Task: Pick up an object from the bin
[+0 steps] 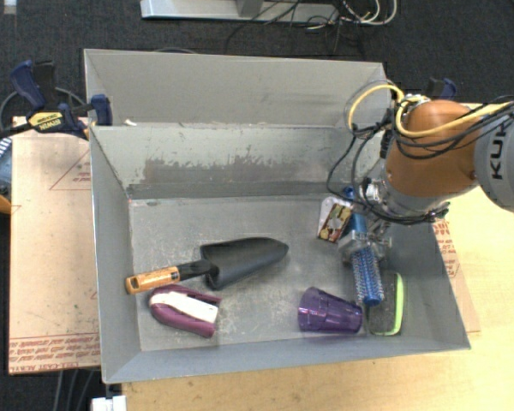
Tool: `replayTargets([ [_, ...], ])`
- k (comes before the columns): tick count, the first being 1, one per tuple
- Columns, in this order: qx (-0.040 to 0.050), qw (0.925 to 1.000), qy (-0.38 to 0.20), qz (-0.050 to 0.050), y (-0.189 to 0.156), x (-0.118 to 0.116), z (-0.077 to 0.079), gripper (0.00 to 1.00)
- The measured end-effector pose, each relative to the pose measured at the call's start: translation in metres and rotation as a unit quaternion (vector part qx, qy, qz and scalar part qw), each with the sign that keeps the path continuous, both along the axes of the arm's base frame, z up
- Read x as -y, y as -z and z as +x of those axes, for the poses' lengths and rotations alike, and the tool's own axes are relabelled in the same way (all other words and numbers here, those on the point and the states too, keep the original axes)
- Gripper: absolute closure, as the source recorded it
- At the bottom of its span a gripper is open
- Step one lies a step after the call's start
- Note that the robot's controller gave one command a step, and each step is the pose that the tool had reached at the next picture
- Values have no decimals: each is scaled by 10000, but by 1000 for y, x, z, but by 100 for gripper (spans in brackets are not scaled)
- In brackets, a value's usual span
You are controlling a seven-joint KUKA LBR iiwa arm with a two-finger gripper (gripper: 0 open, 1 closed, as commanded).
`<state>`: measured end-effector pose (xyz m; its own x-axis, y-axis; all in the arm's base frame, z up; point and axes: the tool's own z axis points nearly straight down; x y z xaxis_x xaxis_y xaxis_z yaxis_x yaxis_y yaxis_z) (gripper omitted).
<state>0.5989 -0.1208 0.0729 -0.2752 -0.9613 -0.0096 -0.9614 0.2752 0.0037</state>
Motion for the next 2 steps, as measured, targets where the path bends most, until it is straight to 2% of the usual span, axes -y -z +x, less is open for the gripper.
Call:
replayTargets([
  [1, -39, 10000, 4, 13, -20, -1, -2, 100],
  [2, -9, 10000, 4, 4, -44, 0, 0, 100],
])
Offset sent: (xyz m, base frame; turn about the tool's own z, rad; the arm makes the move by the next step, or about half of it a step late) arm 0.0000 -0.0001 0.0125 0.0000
